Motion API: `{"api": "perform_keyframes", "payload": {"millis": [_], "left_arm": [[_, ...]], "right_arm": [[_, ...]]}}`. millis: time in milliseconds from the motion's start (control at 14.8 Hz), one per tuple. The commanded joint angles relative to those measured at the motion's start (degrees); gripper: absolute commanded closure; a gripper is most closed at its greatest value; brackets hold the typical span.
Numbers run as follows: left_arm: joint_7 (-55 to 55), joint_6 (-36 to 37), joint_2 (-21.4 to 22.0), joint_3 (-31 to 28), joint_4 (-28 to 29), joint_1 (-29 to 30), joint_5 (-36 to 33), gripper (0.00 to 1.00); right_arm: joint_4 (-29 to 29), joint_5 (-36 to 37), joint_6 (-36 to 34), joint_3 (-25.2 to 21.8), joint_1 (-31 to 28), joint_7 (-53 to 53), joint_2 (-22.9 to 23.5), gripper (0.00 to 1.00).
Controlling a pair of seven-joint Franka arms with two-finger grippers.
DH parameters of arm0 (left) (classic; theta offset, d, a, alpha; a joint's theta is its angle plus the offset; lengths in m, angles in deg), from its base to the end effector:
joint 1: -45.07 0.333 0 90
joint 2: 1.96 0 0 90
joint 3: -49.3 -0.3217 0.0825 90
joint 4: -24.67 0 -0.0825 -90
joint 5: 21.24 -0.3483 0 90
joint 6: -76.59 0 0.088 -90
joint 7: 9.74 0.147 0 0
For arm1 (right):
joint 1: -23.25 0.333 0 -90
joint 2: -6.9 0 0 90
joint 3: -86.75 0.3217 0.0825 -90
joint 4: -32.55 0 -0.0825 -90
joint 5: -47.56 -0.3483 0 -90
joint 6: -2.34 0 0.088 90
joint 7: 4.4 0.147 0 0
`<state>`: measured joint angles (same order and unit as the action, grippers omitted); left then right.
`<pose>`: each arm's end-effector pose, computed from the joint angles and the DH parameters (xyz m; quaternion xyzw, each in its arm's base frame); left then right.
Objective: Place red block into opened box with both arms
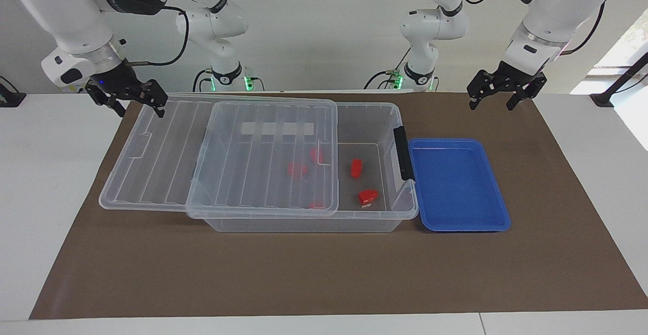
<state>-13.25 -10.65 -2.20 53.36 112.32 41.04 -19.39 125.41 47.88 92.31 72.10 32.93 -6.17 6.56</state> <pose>0.5094 -0.0773 0.6017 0.9990 -0.0406 -0.0073 0.0156 0.5116 -0.0457 0.5714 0.9994 -0.0278 -0.0224 0.0007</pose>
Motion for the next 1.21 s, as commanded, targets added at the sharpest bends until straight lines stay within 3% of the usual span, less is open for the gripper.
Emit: {"api": "perform_keyframes", "payload": {"millis": [0,270,539,607,742,809,876,1146], "left_arm": [[0.43,0.14,1.55,0.34,1.82,0.69,-0.79,0.00],[0.34,0.32,1.55,0.34,1.83,0.52,-0.79,0.00],[0.52,0.41,1.64,0.43,2.00,0.34,-0.79,0.00],[0.43,0.41,1.64,0.43,2.00,0.34,-0.79,0.00],[0.34,0.41,1.64,0.34,1.91,0.25,-0.79,0.00],[0.34,0.50,1.73,0.34,1.91,0.34,-0.79,0.00],[0.34,0.50,1.64,0.34,1.91,0.34,-0.79,0.00],[0.34,0.41,1.64,0.34,1.91,0.69,-0.79,0.00]], "right_arm": [[0.30,0.83,0.47,0.24,-0.19,-0.69,-0.62,0.00],[3.19,0.83,3.87,-0.20,-0.98,-1.83,-1.76,0.00],[8.91,0.83,9.78,-4.32,-2.30,-14.90,-3.61,0.03],[9.61,0.92,10.48,-5.55,-2.39,-15.80,-3.87,0.10],[10.76,0.92,11.54,-7.05,-2.65,-18.77,-3.96,0.53],[11.11,0.92,11.80,-7.49,-3.26,-22.10,-3.79,0.91],[11.81,1.00,12.68,-7.93,-3.44,-23.70,-3.53,1.00],[16.82,1.00,20.31,-9.52,-5.64,-24.95,-2.91,1.00]]}}
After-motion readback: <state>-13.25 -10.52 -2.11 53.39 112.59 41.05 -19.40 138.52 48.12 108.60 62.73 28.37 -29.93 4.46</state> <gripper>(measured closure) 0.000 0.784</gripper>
